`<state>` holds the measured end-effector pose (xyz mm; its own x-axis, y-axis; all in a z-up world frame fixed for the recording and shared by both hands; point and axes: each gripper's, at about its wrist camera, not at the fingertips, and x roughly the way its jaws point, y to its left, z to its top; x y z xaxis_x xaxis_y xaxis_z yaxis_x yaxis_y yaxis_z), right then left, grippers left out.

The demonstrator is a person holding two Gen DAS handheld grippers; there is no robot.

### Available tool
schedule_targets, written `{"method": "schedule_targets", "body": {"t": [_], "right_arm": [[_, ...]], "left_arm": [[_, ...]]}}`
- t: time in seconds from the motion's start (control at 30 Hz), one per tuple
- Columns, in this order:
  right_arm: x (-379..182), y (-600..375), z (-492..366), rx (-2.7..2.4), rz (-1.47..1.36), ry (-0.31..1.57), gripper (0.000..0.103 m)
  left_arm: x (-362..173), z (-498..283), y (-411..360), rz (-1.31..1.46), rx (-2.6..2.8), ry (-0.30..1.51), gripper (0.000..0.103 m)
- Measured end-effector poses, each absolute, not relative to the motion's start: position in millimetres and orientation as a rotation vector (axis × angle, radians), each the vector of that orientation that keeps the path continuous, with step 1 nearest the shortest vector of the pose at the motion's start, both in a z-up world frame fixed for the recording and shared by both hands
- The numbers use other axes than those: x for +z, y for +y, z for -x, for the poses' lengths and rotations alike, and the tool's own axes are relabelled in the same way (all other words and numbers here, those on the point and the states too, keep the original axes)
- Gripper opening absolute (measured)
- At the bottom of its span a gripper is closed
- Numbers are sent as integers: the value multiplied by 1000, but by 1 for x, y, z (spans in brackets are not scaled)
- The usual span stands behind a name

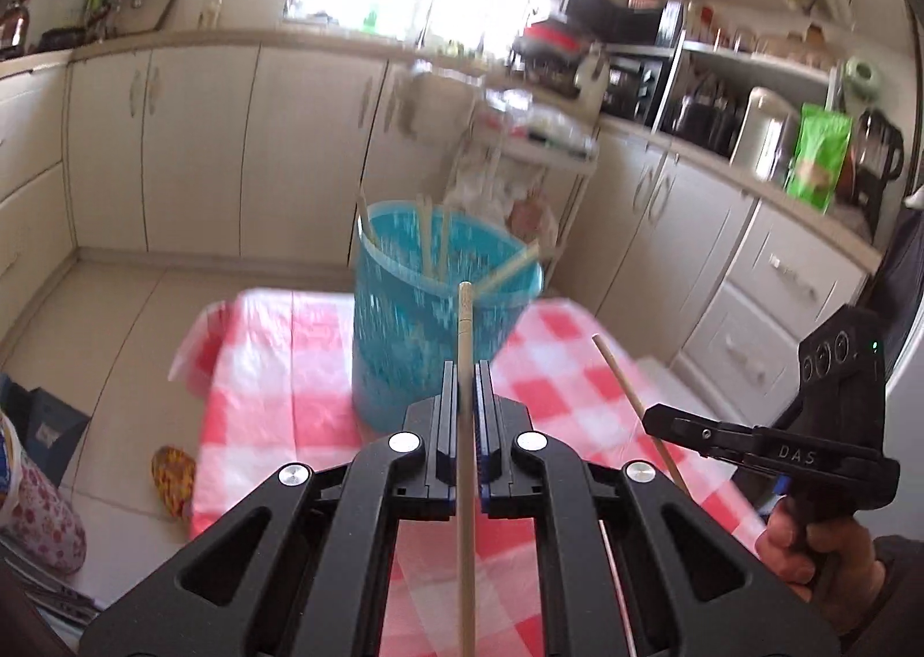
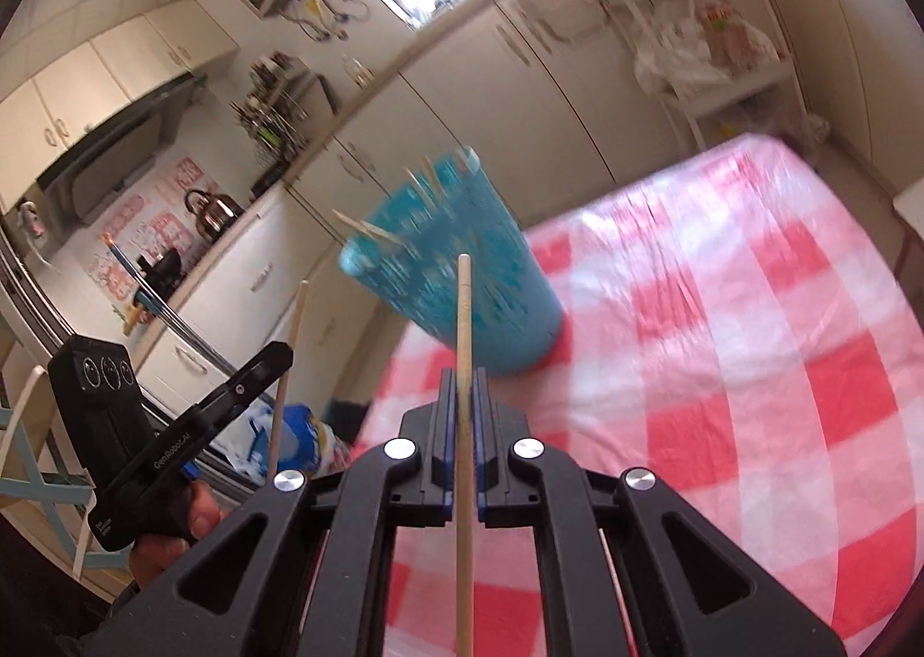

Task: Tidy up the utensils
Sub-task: 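Lift both held chopsticks up over the teal basket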

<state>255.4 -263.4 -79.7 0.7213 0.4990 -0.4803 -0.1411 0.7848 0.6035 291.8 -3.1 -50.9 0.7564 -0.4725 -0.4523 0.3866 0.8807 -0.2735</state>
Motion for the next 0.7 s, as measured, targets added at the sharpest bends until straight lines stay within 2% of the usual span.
{"method": "schedule_targets", "body": {"t": [0.27, 0.43, 0.57, 0.7], "right_arm": [[-3, -242, -313, 368, -546, 375, 6], [25, -226, -360, 318, -507, 225, 6], [25, -211, -389, 255, -435, 147, 6], [-1, -200, -415, 207, -358, 173, 6]], "left_arm": [[1, -335, 6, 243, -470, 362, 5], [27, -373, 0, 302, -462, 248, 5], [31, -405, -9, 322, -435, 186, 5], [16, -436, -18, 330, -396, 187, 5]]}}
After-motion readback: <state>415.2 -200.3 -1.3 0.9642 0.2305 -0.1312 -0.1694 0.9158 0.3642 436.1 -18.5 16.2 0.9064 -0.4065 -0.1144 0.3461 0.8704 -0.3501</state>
